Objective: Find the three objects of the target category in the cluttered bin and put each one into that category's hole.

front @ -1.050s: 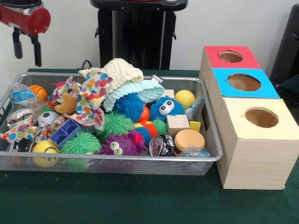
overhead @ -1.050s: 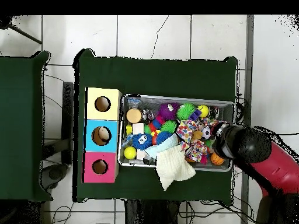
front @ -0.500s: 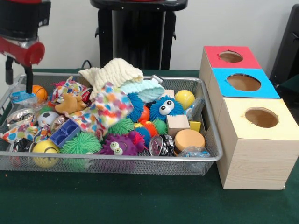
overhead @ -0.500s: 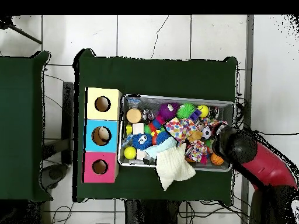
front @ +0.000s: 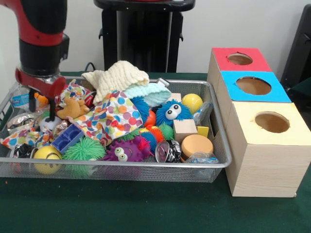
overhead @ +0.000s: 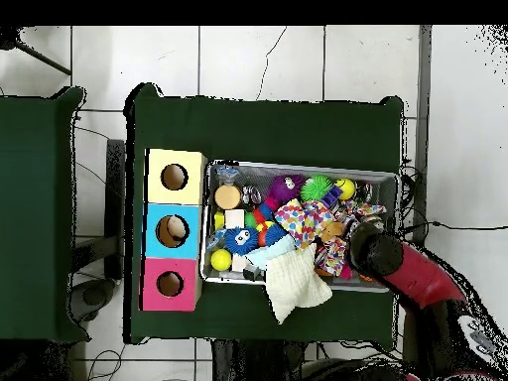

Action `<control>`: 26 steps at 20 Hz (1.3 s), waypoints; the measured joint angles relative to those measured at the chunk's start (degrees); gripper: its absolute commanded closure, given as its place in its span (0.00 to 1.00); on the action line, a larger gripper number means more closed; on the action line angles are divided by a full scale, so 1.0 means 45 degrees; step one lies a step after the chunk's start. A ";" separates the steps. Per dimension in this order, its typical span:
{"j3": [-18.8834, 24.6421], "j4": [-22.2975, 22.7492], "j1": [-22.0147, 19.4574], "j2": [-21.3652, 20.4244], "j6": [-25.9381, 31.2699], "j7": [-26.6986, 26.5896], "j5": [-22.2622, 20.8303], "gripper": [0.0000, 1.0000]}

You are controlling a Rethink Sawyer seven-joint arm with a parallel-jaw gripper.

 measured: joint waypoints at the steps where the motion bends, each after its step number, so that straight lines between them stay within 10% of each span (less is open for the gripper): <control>1: 0.0004 -0.0017 0.0047 0.0063 -0.0005 0.0003 0.0011 0.00; 19: 0.0000 -0.0101 0.0152 -0.0512 0.0126 0.0000 -0.0008 0.00; 26: -0.0006 -0.0074 -0.0128 -0.1904 0.2083 0.0000 -0.0010 0.00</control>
